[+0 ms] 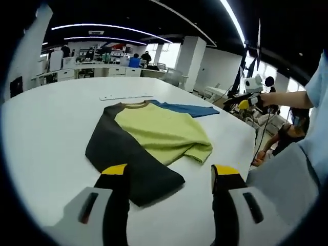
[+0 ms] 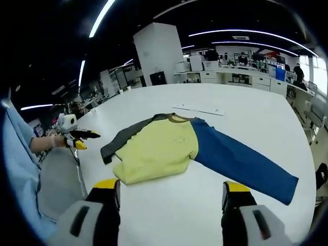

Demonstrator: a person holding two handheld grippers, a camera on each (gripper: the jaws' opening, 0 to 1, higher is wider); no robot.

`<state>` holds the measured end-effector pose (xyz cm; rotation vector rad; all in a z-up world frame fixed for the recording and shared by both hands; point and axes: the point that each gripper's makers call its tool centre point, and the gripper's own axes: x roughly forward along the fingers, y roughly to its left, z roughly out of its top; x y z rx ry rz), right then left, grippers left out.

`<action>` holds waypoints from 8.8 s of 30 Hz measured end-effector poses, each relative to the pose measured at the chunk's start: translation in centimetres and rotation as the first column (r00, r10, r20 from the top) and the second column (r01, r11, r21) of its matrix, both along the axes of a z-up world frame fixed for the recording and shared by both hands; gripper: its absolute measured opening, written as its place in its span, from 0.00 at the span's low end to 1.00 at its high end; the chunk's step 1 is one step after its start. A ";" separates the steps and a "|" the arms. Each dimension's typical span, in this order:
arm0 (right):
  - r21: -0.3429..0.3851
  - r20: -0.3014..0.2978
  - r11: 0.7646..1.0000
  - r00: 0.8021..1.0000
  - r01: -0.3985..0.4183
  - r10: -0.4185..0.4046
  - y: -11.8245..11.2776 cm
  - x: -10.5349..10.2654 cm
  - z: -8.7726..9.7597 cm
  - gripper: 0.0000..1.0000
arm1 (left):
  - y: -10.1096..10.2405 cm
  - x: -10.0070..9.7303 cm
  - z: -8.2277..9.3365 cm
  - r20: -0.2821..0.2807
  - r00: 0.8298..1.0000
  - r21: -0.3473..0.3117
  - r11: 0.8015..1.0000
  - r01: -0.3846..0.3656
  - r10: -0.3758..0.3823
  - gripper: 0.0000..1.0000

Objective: Fold the garment on the visible template until the final outline fits inside the template.

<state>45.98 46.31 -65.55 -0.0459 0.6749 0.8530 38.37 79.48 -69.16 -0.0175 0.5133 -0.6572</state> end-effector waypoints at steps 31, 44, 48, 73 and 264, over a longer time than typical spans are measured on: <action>-0.002 0.011 1.000 1.000 0.019 -0.019 -0.6 0.4 0.8 0.77 | -2.6 0.3 -7.0 -0.011 0.933 0.561 0.770 0.304 -0.360 0.03; 0.010 -0.008 1.000 1.000 0.017 -0.017 -0.2 -0.4 0.0 0.76 | -2.2 0.8 -4.5 -0.077 0.986 0.259 0.952 0.161 -0.146 0.00; 0.014 -0.015 1.000 1.000 0.021 -0.020 -0.3 -0.7 -0.3 0.76 | -1.0 2.1 -2.1 -0.117 0.993 0.041 0.999 0.014 -0.009 0.00; 0.021 -0.046 0.998 0.998 0.054 -0.053 -0.7 -1.3 -1.1 0.76 | 5.8 5.9 -6.4 -0.310 0.921 0.056 0.972 -0.229 0.235 0.00; 0.052 -0.162 0.997 0.986 0.054 -0.045 2.0 -0.9 -4.6 0.72 | 34.0 9.6 -4.3 -0.135 0.697 -0.157 0.680 -0.716 0.704 0.41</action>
